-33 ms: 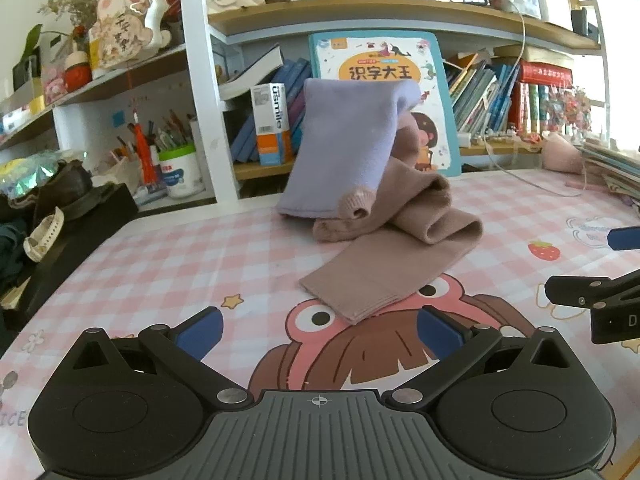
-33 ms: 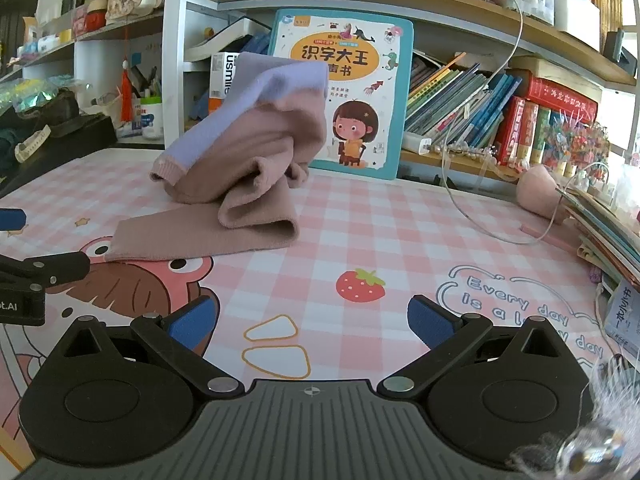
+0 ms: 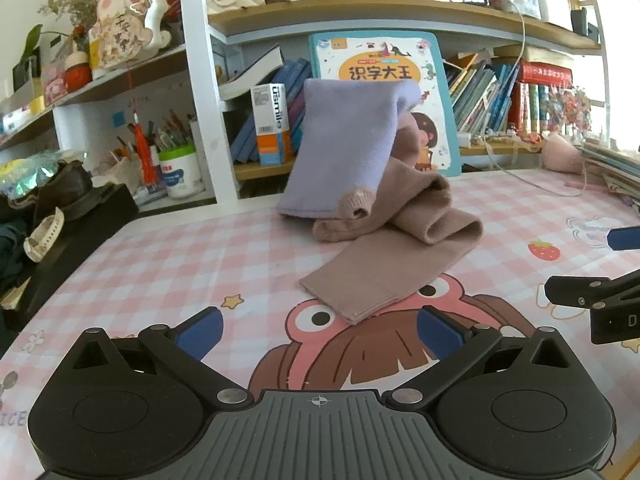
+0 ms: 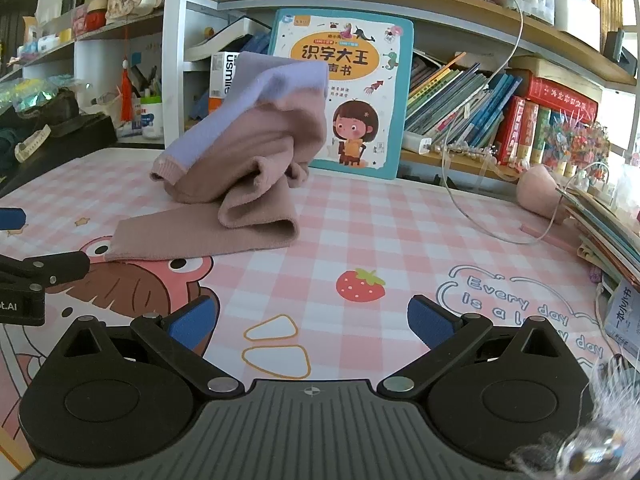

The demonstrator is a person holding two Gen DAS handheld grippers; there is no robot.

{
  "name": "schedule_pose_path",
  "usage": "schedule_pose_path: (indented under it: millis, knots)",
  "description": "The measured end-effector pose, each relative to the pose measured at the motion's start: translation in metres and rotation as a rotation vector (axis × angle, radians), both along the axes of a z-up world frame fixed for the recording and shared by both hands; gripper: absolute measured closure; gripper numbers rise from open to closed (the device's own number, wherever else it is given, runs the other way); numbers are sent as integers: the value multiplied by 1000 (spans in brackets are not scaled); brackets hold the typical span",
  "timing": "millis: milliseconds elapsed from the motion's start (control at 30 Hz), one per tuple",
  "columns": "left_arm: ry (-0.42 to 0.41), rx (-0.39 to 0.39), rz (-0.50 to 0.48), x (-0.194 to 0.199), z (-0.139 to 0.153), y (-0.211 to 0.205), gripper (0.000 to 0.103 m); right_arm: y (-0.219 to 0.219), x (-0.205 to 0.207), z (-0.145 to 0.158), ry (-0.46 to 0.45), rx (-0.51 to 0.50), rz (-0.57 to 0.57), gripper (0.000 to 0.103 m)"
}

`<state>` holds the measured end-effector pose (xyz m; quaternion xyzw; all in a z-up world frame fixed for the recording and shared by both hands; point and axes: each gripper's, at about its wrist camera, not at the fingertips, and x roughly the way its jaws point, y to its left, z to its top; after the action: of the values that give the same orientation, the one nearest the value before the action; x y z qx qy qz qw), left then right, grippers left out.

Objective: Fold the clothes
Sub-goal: 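Approach the crumpled lavender-and-pink sweater with both grippers open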

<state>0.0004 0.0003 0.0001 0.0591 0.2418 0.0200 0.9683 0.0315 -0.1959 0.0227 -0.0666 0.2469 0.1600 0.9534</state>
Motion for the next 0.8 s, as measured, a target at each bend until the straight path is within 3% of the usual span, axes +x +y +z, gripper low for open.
schedule_pose_path:
  millis: [800]
  knots:
    - [9, 17, 6, 2, 1, 1, 0, -1, -1, 0, -7, 4, 1, 0]
